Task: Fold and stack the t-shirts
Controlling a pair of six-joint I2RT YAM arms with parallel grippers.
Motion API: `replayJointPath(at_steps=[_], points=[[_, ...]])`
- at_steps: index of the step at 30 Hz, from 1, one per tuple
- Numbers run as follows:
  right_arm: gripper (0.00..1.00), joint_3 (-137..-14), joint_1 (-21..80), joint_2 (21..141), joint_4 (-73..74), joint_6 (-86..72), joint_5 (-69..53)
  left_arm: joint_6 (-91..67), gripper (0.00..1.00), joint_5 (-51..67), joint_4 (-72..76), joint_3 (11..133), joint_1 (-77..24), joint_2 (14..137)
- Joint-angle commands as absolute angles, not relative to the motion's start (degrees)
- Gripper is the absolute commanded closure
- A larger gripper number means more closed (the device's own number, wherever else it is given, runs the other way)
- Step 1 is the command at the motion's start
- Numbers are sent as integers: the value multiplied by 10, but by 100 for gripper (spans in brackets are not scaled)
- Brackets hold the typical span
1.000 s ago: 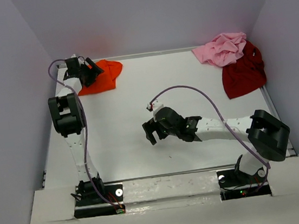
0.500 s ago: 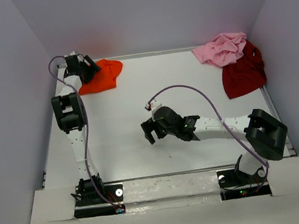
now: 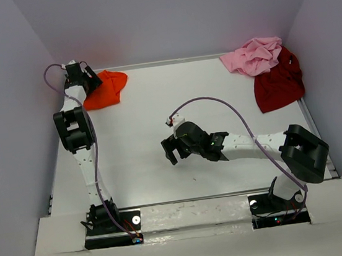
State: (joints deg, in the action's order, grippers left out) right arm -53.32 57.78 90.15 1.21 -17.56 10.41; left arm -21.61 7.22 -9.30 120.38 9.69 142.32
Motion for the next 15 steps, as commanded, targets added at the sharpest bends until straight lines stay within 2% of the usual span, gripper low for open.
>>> replayJointPath(at_steps=[1, 12, 13, 15], points=[[3, -548, 578, 897, -6, -174, 99, -186, 14, 33, -126, 1229, 106, 1420], [3, -548, 578, 915, -9, -176, 91, -196, 14, 75, -121, 1271, 106, 1429], [3, -548, 578, 917, -9, -177, 89, -199, 8, 76, -119, 1272, 106, 1414], [3, -548, 578, 918, -10, -181, 85, -203, 6, 76, -115, 1275, 105, 1398]])
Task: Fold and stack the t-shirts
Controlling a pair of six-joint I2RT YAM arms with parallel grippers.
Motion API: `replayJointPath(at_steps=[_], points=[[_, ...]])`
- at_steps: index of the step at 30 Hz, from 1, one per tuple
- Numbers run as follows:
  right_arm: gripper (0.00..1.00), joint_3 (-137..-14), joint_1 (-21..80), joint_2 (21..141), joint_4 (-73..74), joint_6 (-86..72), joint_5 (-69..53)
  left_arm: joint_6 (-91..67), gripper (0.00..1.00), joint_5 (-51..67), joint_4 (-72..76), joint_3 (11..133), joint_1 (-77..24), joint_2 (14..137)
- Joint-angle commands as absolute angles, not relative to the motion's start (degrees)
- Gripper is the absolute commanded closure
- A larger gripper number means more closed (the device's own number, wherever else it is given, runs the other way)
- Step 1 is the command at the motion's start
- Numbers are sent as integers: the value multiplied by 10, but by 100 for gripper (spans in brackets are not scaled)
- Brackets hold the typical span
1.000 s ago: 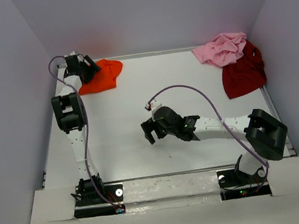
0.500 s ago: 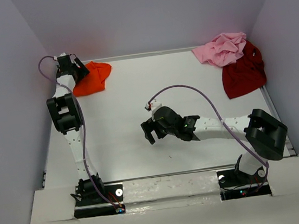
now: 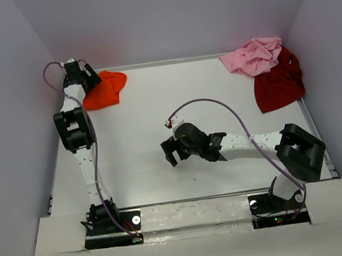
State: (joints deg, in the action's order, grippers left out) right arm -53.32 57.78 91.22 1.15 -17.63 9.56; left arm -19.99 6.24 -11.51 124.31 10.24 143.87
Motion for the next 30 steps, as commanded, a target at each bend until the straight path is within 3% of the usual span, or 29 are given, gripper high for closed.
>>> replayJointPath(at_steps=[1, 11, 15, 23, 30], points=[[3, -545, 578, 918, -11, -183, 82, -202, 4, 75, -113, 1278, 106, 1381], [3, -509, 578, 866, -9, -192, 93, -215, 3, 98, -67, 1181, 90, 1215], [3, -506, 578, 841, -3, -192, 105, -226, 3, 108, -18, 1072, 41, 1106], [3, -505, 578, 778, 52, -204, 134, -181, 3, 54, -40, 967, -72, 896], [3, -536, 578, 734, 92, -182, 203, -155, 3, 33, -40, 737, -157, 724]])
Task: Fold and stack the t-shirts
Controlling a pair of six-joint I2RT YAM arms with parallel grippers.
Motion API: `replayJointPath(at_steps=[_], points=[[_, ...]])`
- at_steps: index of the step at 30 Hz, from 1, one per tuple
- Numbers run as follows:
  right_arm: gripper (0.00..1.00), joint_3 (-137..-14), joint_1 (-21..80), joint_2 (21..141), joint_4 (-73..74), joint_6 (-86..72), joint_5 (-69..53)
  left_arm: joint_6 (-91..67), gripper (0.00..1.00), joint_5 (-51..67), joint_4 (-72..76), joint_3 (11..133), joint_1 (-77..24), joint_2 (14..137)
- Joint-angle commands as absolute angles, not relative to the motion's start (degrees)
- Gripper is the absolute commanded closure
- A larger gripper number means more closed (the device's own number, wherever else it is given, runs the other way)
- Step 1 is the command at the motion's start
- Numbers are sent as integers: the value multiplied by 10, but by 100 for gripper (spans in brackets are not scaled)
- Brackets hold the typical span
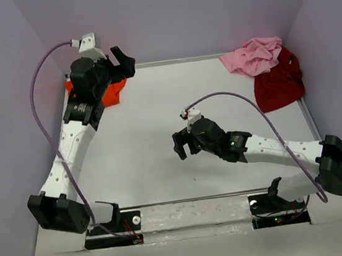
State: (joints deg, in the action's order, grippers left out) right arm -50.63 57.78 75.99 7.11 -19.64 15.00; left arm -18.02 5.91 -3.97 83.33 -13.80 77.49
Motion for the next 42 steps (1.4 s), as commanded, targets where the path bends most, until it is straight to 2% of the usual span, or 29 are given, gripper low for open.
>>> replayJointPath(at_steps=[1, 6, 9, 11, 16, 27, 34, 42], points=[[3, -540, 578, 731, 93, -179, 211, -158, 4, 31, -39, 711, -159, 705], [2, -570, 578, 731, 111, -156, 265, -164, 4, 34, -5, 528, -189, 586], [2, -589, 564, 729, 114, -142, 288, -135, 4, 6, -24, 484, -219, 549], [2, -600, 545, 732, 117, -138, 287, -117, 4, -16, -38, 482, -235, 540], [2, -651, 406, 765, 127, -153, 222, -113, 4, -39, -41, 460, -261, 519], [2, -895, 215, 941, 165, -112, 229, -132, 4, -58, -55, 458, -274, 525], [4, -989, 155, 1080, 151, -105, 257, -141, 4, -92, -54, 451, -277, 506], [3, -1158, 135, 1249, 199, -62, 323, -141, 4, -98, -60, 454, -280, 498]])
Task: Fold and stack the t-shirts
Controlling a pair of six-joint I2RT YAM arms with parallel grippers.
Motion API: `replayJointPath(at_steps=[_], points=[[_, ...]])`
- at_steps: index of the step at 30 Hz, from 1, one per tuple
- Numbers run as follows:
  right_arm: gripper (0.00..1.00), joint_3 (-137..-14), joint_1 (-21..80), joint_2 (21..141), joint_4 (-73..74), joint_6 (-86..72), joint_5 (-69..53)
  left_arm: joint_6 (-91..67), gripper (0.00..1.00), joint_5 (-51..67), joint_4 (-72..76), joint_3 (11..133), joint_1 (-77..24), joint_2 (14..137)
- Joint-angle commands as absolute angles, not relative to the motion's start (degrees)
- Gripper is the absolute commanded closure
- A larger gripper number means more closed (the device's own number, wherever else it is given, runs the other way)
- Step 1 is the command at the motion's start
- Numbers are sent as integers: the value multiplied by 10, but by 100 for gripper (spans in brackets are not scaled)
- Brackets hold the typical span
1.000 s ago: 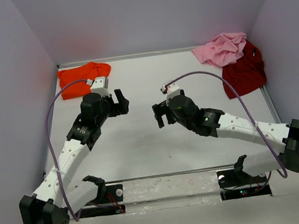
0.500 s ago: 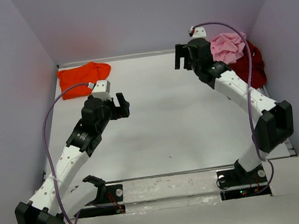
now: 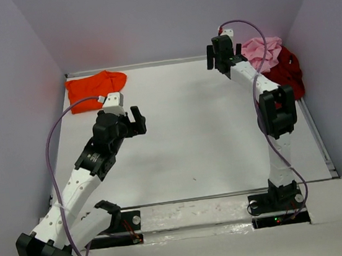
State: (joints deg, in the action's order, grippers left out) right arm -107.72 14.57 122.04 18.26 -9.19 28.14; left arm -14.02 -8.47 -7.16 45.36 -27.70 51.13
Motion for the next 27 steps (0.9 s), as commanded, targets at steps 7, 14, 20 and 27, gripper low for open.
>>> replayJointPath(at_steps=[7, 14, 20, 27], points=[[3, -1284, 106, 1360, 223, -45, 352, -139, 4, -98, -62, 453, -280, 491], [4, -1341, 88, 1431, 228, -36, 378, -138, 4, -106, -62, 453, -280, 485], [4, -1355, 88, 1469, 231, -31, 370, -137, 3, -103, -61, 454, -281, 486], [5, -1353, 77, 1478, 240, -32, 338, -138, 3, -104, -62, 454, -280, 484]])
